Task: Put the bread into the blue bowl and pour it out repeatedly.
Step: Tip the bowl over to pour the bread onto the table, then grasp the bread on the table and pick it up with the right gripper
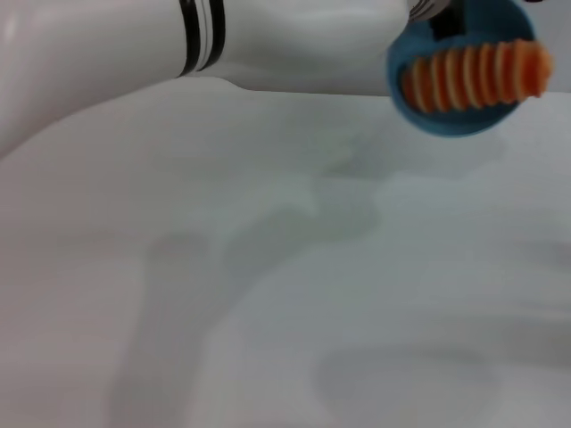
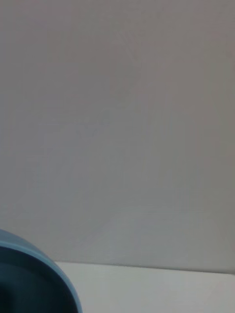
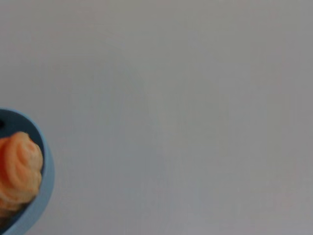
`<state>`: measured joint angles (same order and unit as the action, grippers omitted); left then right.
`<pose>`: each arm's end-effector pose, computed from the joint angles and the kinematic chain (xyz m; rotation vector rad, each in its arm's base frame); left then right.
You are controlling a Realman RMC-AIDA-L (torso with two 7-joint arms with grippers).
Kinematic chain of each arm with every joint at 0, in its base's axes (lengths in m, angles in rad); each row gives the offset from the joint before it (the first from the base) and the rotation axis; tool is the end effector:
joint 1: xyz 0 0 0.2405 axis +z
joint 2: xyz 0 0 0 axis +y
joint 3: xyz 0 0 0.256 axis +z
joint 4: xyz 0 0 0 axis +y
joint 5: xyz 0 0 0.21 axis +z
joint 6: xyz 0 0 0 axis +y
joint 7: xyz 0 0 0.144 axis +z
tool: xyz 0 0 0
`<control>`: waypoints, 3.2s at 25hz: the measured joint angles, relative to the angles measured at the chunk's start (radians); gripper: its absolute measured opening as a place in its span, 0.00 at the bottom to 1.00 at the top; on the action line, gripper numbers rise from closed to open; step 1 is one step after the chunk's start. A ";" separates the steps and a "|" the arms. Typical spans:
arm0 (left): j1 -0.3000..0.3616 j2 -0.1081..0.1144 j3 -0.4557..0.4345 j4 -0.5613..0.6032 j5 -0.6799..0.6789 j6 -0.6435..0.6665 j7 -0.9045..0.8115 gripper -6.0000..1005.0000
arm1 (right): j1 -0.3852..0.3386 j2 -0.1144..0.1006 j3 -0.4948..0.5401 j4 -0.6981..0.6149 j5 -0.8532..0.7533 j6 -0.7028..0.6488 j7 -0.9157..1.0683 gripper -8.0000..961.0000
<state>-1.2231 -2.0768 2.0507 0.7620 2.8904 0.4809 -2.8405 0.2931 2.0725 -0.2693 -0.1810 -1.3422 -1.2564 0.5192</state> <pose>0.0026 0.4559 -0.1117 -2.2794 0.3921 0.2493 0.3949 0.2747 0.0331 -1.6035 0.6540 0.6528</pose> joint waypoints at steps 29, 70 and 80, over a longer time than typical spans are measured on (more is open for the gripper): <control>0.201 -0.001 -0.085 -0.009 -0.163 -0.333 -0.012 0.00 | 0.015 -0.009 0.030 0.060 0.013 0.026 0.326 0.66; 0.271 0.005 -0.241 -0.100 -0.535 -0.045 -0.016 0.00 | 0.131 -0.063 -0.118 -0.405 -1.162 -0.273 1.706 0.63; 0.275 0.004 -0.241 -0.096 -0.536 -0.049 -0.016 0.00 | 0.157 -0.051 -0.168 -0.347 -1.164 -0.197 1.729 0.62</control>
<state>-0.9476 -2.0724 1.8099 0.6661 2.3546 0.4315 -2.8563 0.4502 2.0212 -0.4370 -0.5282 -2.5066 -1.4536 2.2479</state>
